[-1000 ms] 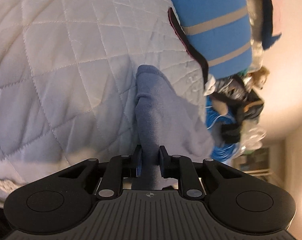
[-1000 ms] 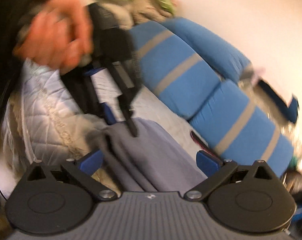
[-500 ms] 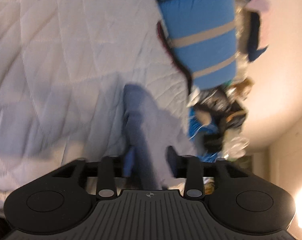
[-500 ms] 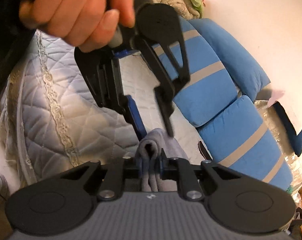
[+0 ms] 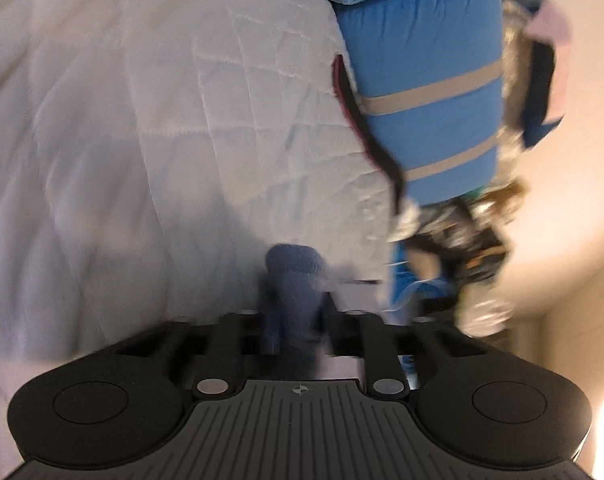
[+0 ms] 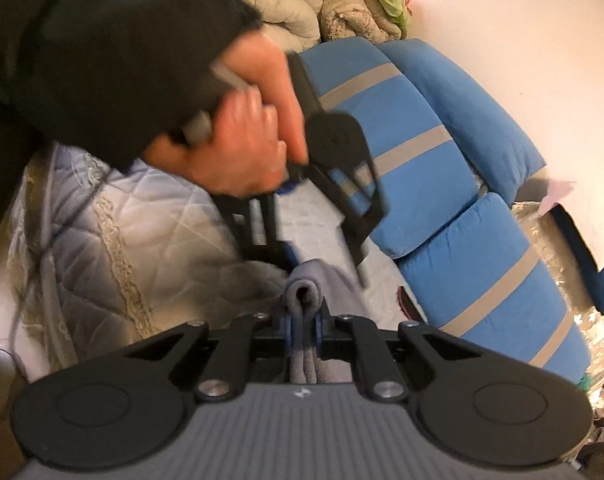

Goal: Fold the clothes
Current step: 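Grasp the folded sweatpants edge with the left gripper while the right gripper holds its edge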

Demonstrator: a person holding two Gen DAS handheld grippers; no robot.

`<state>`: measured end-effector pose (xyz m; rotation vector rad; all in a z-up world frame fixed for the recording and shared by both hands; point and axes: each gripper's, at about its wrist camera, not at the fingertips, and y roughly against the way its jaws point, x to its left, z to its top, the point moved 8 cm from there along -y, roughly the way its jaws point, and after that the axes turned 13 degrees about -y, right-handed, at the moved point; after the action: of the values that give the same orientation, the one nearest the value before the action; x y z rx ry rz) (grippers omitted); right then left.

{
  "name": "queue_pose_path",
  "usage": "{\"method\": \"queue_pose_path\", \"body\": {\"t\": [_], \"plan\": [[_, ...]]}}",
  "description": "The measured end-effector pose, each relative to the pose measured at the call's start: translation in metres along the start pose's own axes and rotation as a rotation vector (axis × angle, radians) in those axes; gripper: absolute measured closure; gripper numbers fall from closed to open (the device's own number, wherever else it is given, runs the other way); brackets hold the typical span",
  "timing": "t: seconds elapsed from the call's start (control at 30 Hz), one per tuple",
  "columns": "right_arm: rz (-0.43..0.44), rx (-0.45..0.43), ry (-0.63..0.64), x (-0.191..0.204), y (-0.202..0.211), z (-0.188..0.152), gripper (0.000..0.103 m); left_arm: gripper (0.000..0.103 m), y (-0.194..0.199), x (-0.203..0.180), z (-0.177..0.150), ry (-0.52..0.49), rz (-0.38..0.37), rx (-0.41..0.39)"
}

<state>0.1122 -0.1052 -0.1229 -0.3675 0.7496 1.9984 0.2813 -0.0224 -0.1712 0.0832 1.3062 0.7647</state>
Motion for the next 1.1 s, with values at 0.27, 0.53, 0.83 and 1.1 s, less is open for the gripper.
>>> {"method": "queue_pose_path", "body": {"t": [0.27, 0.53, 0.83, 1.1], "plan": [[0.011, -0.005, -0.012, 0.007, -0.002, -0.006, 0.103, 0.093, -0.007, -0.002, 0.011, -0.098, 0.037, 0.013], [0.021, -0.001, -0.010, 0.016, 0.002, -0.014, 0.103, 0.092, -0.007, 0.003, 0.017, -0.135, 0.027, 0.062], [0.020, 0.000, -0.025, 0.016, 0.002, -0.016, 0.103, 0.091, -0.007, 0.005, 0.025, -0.104, -0.012, 0.125], [0.026, 0.002, -0.028, 0.016, 0.001, -0.017, 0.103, 0.091, -0.021, 0.019, 0.037, -0.014, -0.040, 0.249]]}}
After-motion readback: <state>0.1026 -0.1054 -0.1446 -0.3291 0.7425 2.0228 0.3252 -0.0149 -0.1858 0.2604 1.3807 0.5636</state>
